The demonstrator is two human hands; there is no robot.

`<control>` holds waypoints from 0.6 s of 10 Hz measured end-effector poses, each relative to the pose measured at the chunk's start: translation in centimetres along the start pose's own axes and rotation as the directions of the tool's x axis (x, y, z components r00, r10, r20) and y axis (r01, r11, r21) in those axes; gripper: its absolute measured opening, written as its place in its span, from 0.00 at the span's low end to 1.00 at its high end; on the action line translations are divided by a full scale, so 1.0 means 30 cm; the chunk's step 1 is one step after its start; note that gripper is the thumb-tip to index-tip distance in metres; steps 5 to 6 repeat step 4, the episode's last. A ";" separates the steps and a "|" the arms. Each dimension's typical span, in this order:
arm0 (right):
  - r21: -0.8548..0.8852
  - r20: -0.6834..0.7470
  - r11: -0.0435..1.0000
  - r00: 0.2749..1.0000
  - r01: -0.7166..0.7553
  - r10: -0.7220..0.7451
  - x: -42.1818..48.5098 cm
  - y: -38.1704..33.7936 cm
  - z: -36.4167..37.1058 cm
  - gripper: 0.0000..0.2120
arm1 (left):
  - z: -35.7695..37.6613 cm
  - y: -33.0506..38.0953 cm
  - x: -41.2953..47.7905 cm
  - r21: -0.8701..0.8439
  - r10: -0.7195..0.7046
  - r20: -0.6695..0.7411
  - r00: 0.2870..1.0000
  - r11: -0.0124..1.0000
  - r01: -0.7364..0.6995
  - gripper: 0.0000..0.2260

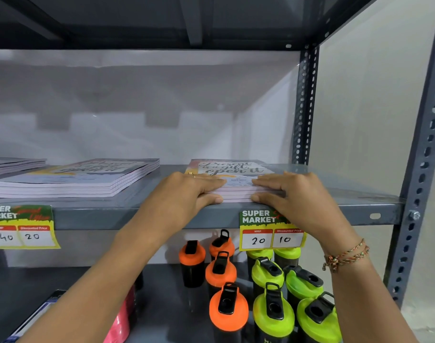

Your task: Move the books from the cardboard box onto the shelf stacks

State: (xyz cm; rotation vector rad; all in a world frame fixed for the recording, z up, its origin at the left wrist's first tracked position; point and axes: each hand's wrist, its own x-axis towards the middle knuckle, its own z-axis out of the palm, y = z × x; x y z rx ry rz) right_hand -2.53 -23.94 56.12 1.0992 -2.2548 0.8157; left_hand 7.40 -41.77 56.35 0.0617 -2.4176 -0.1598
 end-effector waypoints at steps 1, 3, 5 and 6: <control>0.028 -0.021 1.000 1.000 0.005 -0.004 0.000 0.001 0.001 0.17 | -0.001 -0.011 0.001 -0.018 0.002 0.000 1.000 1.000 -0.002 0.18; 0.044 -0.034 0.999 0.999 -0.005 0.006 0.012 0.011 0.008 0.17 | 0.000 -0.016 0.003 -0.047 -0.012 0.016 1.000 0.999 0.012 0.18; 0.031 -0.069 0.999 0.998 0.012 -0.010 0.007 0.004 0.011 0.17 | -0.002 -0.013 0.006 -0.032 -0.011 -0.013 1.000 0.999 0.011 0.19; 0.031 -0.069 0.999 0.998 0.012 -0.010 0.007 0.004 0.011 0.17 | -0.002 -0.013 0.006 -0.032 -0.011 -0.013 1.000 0.999 0.011 0.19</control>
